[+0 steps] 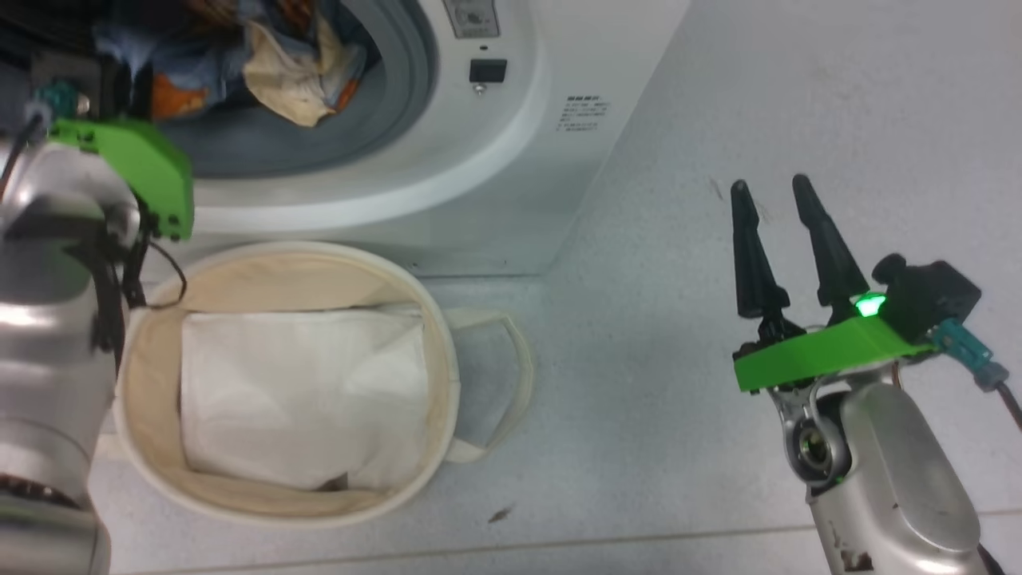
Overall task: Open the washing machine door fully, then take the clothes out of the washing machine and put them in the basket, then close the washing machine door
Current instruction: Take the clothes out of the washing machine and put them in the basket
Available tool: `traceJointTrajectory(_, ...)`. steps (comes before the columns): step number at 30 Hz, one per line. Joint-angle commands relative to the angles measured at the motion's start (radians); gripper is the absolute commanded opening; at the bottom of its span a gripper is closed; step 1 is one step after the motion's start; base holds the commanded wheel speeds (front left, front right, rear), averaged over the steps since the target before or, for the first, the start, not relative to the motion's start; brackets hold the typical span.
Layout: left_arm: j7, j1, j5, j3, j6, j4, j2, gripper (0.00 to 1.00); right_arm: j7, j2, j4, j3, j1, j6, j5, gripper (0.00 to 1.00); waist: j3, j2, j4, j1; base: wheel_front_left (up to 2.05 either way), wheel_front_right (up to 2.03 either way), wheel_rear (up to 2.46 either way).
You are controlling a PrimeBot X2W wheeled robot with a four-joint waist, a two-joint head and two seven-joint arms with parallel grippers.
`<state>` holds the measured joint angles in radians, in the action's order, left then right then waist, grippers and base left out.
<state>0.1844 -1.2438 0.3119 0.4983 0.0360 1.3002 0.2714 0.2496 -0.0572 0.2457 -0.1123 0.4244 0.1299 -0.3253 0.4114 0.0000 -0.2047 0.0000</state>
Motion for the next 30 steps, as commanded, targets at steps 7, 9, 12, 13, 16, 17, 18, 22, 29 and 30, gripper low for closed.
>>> traceJointTrajectory(7, 0.07, 0.096, 0.063, -0.062, 0.031, -0.07, 0.039, 0.0, 0.012, 0.007, 0.002, -0.011, -0.048, 0.001, 0.014, 1.0, -0.13, 0.0, 0.028, 0.0, 0.0, 0.0, 0.0)
traceJointTrajectory(9, 0.075, 0.138, 0.074, -0.072, 0.036, -0.107, 0.04, 0.0, 0.012, 0.007, 0.01, -0.01, -0.059, 0.001, 0.017, 1.0, -0.157, 0.0, 0.034, 0.0, 0.0, 0.0, 0.0)
traceJointTrajectory(12, 0.077, 0.206, 0.082, -0.083, 0.044, -0.203, 0.044, 0.0, 0.012, 0.007, 0.022, -0.006, -0.076, 0.001, 0.023, 1.0, -0.195, 0.0, 0.045, 0.0, 0.0, 0.0, 0.0)
traceJointTrajectory(13, 0.077, 0.232, 0.081, -0.087, 0.042, -0.244, 0.048, 0.0, 0.012, 0.007, 0.026, -0.005, -0.082, 0.001, 0.025, 1.0, -0.207, 0.0, 0.049, 0.0, 0.0, 0.0, 0.0)
traceJointTrajectory(16, 0.077, 0.33, 0.076, -0.088, 0.048, -0.38, 0.057, 0.0, 0.012, 0.007, 0.035, -0.006, -0.098, 0.001, 0.028, 1.0, -0.239, 0.0, 0.059, 0.0, 0.0, 0.0, 0.0)
traceJointTrajectory(17, 0.077, 0.365, 0.086, -0.097, 0.05, -0.424, 0.059, 0.0, 0.012, 0.007, 0.037, -0.01, -0.102, 0.001, 0.027, 1.0, -0.248, 0.0, 0.061, 0.0, 0.0, 0.0, 0.0)
traceJointTrajectory(18, 0.077, 0.399, 0.091, -0.104, 0.049, -0.467, 0.065, 0.0, 0.012, 0.007, 0.039, -0.015, -0.104, 0.001, 0.026, 1.0, -0.257, 0.0, 0.061, 0.0, 0.0, 0.0, 0.0)
traceJointTrajectory(22, 0.077, 0.544, 0.099, -0.125, 0.026, -0.672, 0.097, 0.0, 0.012, 0.007, 0.044, -0.022, -0.114, 0.001, 0.023, 1.0, -0.285, 0.0, 0.07, 0.0, 0.0, 0.0, 0.0)
traceJointTrajectory(29, 0.037, 0.807, 0.13, -0.155, -0.05, -1.06, 0.161, 0.0, 0.012, 0.007, 0.053, -0.023, -0.129, 0.001, 0.027, 1.0, -0.316, 0.0, 0.093, 0.0, 0.0, 0.0, 0.0)
traceJointTrajectory(30, 0.026, 0.843, 0.138, -0.163, -0.064, -1.12, 0.17, 0.0, 0.012, 0.007, 0.054, -0.024, -0.13, 0.001, 0.027, 1.0, -0.319, 0.0, 0.096, 0.0, 0.0, 0.0, 0.0)
